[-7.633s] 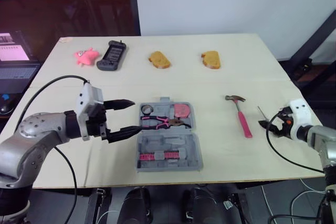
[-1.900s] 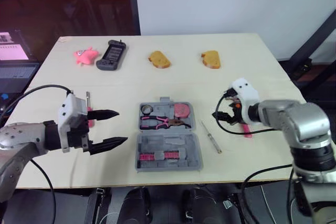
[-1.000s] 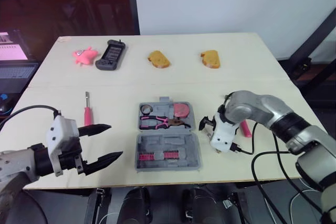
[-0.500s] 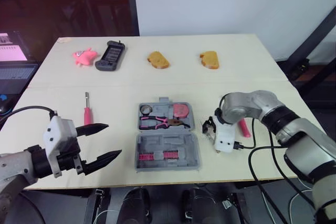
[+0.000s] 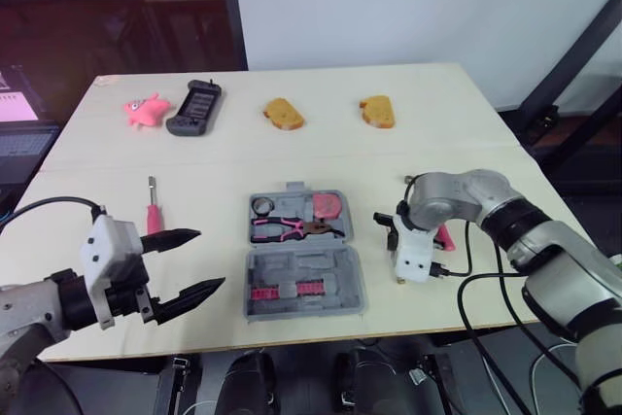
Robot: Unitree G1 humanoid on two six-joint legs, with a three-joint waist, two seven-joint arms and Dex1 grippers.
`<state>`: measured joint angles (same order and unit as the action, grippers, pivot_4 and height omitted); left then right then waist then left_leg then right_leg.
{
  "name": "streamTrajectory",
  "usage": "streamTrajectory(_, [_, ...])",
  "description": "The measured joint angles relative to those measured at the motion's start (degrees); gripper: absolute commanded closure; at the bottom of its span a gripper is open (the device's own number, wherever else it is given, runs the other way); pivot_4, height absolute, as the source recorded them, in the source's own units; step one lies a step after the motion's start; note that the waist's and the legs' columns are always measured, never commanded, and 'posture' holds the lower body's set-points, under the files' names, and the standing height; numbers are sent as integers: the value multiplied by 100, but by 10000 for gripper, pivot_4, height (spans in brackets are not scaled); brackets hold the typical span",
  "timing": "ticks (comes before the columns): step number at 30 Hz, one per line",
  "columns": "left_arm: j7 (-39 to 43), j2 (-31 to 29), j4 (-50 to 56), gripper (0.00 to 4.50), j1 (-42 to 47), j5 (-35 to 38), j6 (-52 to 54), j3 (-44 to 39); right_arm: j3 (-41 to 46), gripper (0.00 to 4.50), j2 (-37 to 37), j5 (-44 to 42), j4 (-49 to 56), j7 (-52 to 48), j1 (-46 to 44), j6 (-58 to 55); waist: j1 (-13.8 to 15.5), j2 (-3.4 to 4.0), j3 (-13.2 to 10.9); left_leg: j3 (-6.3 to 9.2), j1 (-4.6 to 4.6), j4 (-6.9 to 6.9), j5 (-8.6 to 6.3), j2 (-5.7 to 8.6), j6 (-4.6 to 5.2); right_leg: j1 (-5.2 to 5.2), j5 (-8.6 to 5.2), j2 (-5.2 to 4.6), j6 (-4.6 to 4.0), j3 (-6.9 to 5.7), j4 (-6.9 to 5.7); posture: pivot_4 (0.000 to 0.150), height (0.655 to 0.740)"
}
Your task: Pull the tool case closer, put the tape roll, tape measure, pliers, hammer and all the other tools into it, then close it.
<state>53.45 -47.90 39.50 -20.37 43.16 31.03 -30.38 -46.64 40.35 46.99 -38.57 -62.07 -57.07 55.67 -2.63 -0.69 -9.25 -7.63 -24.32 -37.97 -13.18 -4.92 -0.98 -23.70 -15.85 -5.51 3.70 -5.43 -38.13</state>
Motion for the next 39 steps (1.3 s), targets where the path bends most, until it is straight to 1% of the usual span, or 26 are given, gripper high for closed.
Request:
streamTrajectory(5, [10,-30,-30,0,71,-10,0,41,105,44624,-20,-124,3,-123,70,-444,1,0,0,1,0,0,-1,0,1,1,0,-1,0,0,0,1500,7188])
streamTrajectory(7, [18,-44,-69,0,102,-17,0,49,241,44624,-58,-252,19,-238,145,-811,1,0,0,1,0,0,-1,0,1,1,0,-1,0,0,0,1500,7188])
streamTrajectory(10, [33,-52,-103,0,129,-20,-1,74,556,44624,-120,-603,170,-605,358,-1666,6,1,-1,1,0,0,-2,0,3,1,1,-2,0,0,-1,1500,7188])
streamTrajectory(12, [55,-52,-108,0,131,-25,-4,86,781,44624,-120,-969,471,-986,541,-2265,14,8,-5,1,-4,0,-5,0,8,-2,1,-3,1,0,-1,1500,7188])
streamTrajectory(15, [109,-53,-119,0,112,-70,-21,105,1318,44624,-119,-1664,1304,-1537,733,-3427,21,26,-16,-2,-12,1,-12,2,20,-13,10,-5,16,1,-1,1500,7188])
streamTrajectory(18, [131,-50,-134,0,103,-141,-50,174,2023,44624,-60,-2140,2343,-1642,1045,-4628,49,24,-15,0,-14,4,-18,2,29,-14,9,-6,16,0,0,1500,7188])
streamTrajectory(20, [140,-40,-154,0,105,-164,-65,214,2417,44624,-2,-2102,3244,-1702,1489,-6005,114,24,-14,-1,-15,4,-30,2,47,-18,8,-10,13,0,2,1500,7188])
streamTrajectory(21, [143,-35,-178,0,117,-184,-76,232,2475,44624,65,-1881,3721,-1878,1713,-7046,159,24,-15,-4,-17,4,-31,3,49,-37,0,-14,0,0,3,1500,7188])
streamTrajectory(23, [145,-19,-260,0,149,-194,-85,269,2294,44624,265,-1474,4343,-2443,1892,-9031,197,27,-16,-5,-26,-3,-31,5,51,-59,-2,-20,-6,0,2,1500,7188])
streamTrajectory(25, [144,-16,-296,0,223,-194,-85,284,2041,44624,385,-1364,4745,-2826,1849,-10752,186,25,-15,-5,-31,-5,-31,4,51,-66,-5,-23,-23,0,2,1500,7188])
streamTrajectory(26, [145,-17,-300,0,271,-194,-87,303,1960,44624,364,-1357,4877,-2882,1817,-11419,181,25,-15,-4,-31,-5,-32,3,51,-67,-6,-25,-25,0,2,1500,7188])
streamTrajectory(27, [145,-18,-302,0,333,-194,-90,346,1883,44624,287,-1422,5007,-2835,1794,-12347,170,25,-15,-4,-32,-2,-32,2,50,-69,-8,-29,-28,0,2,1500,7188])
streamTrajectory(29, [151,-18,-323,0,380,-193,-95,438,1845,44624,121,-1671,5089,-2643,1802,-13382,163,25,-15,-5,-37,4,-33,3,51,-74,-9,-32,-31,1,2,1500,7188])
streamTrajectory(30, [163,-19,-339,0,401,-193,-95,462,1837,44624,90,-1820,5120,-2481,1855,-13697,165,25,-15,-5,-47,5,-32,4,51,-75,-9,-26,-30,0,2,1500,7188])
streamTrajectory(32, [190,-31,-358,0,429,-192,-95,476,1882,44624,54,-2038,5042,-1980,2105,-14005,186,23,-14,-3,-68,3,-32,7,52,-81,-9,-25,-30,-3,2,1500,7188])
streamTrajectory(35, [236,-59,-427,0,496,-191,-84,484,1996,44624,-99,-2234,4648,-1195,2463,-14037,192,23,-13,-4,-92,-9,-32,12,54,-89,-7,-25,-26,-5,2,1500,7188])
streamTrajectory(39, [274,-93,-470,0,515,-189,-53,482,2404,44624,-396,-2647,4454,-333,2508,-14160,158,2,-1,1,-91,-13,-30,5,52,-86,-5,-11,-24,-5,1,1500,7188])
